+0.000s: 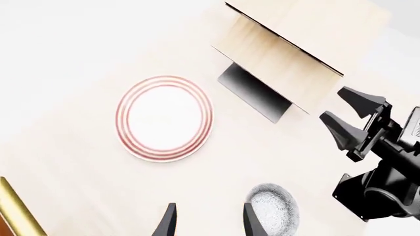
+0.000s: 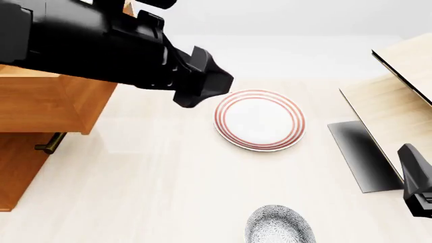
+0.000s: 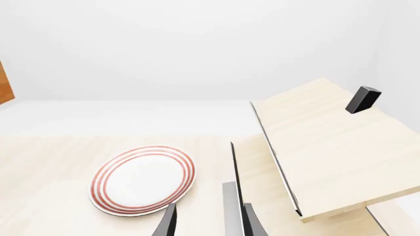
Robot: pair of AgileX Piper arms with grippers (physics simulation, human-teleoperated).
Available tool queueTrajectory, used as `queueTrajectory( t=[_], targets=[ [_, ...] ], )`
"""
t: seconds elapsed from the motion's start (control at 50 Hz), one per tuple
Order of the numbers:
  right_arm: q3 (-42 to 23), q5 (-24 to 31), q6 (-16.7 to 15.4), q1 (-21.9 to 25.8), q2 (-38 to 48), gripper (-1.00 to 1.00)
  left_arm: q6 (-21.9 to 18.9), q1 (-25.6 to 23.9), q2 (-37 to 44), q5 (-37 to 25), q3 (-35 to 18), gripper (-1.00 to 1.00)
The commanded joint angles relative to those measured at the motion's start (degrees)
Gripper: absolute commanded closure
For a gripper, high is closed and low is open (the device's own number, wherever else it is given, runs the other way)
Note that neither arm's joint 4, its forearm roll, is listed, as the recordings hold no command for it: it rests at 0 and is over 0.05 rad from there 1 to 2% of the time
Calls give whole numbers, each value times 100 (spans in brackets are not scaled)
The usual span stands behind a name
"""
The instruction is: Open the top drawer of the cabinet and put the bowl in it.
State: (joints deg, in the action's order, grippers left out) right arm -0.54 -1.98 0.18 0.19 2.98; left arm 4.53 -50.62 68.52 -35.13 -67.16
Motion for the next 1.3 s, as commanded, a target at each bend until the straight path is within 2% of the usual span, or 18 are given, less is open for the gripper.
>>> queueTrajectory(
  t=[0.02,0.1,0.14,0.18,0.32,0.58,0.6,0.9,1.3],
  targets=[
    [12,-10,-2,-3,-10,-100,268,-129,51,413,545,-100],
    [12,-11,-4,-3,-8,-100,310,-155,110,520,686,-100],
    [12,-13,-5,-3,-5,-100,526,-445,452,721,665,-100],
    [12,-12,-5,-1,-7,-100,579,-384,416,865,878,-100],
    [12,-12,-3,-2,-7,-100,691,-368,428,1038,1115,-100],
    [12,-12,-3,-4,-6,-100,990,-449,826,1279,1347,-100],
    [13,-13,-3,-5,-4,-100,1122,-582,908,1383,1298,-100],
    [13,-12,-3,-3,-6,-100,1415,-819,1500,1718,1338,-100],
    [12,-9,-4,-1,-12,-100,1659,-1054,2057,2130,1369,-100]
  ],
)
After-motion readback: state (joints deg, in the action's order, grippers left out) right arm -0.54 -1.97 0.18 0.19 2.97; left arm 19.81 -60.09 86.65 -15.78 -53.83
